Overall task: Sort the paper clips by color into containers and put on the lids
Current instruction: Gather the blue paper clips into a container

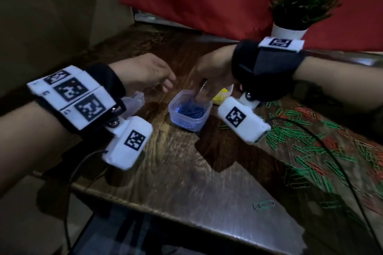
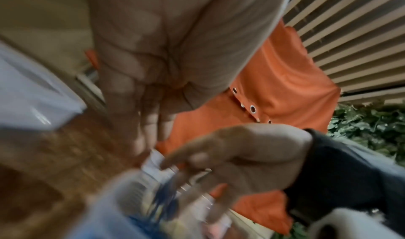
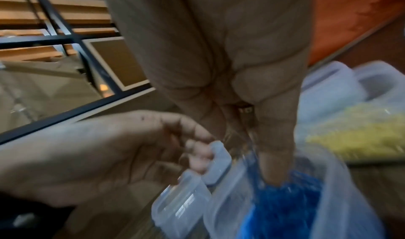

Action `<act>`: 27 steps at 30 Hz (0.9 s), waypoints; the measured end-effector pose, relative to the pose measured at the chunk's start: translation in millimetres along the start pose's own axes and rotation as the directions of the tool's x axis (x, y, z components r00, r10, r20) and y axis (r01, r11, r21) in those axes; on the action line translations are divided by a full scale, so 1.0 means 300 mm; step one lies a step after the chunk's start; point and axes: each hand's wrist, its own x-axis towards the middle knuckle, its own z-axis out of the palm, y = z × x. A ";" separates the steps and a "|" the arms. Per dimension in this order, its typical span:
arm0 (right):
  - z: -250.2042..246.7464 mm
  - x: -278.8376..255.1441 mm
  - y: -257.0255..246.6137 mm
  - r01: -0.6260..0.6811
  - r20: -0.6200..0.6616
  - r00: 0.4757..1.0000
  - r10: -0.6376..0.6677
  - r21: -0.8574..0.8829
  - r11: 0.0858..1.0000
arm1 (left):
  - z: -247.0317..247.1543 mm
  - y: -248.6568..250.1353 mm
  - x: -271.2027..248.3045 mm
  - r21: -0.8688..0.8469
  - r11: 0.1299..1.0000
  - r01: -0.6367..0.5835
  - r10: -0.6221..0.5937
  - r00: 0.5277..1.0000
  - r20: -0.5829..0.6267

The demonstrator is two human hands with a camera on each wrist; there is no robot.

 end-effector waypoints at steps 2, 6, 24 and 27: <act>-0.047 -0.032 -0.005 0.021 -0.100 0.995 -0.024 -0.034 0.999 | -0.010 -0.028 -0.024 0.123 0.992 0.025 -0.032 0.998 0.053; -0.158 -0.114 0.039 0.045 -0.333 0.940 -0.068 -0.076 0.996 | 0.060 -0.057 -0.016 0.221 0.972 0.078 -0.114 0.982 0.152; -0.149 -0.247 0.229 0.003 -0.354 0.935 -0.032 -0.083 0.997 | -0.165 -0.129 0.004 0.264 0.963 0.063 0.034 0.937 -0.348; -0.056 -0.186 0.121 0.104 -0.290 0.944 -0.156 -0.185 0.977 | -0.175 -0.186 -0.045 0.582 0.803 0.129 -0.069 0.990 -0.124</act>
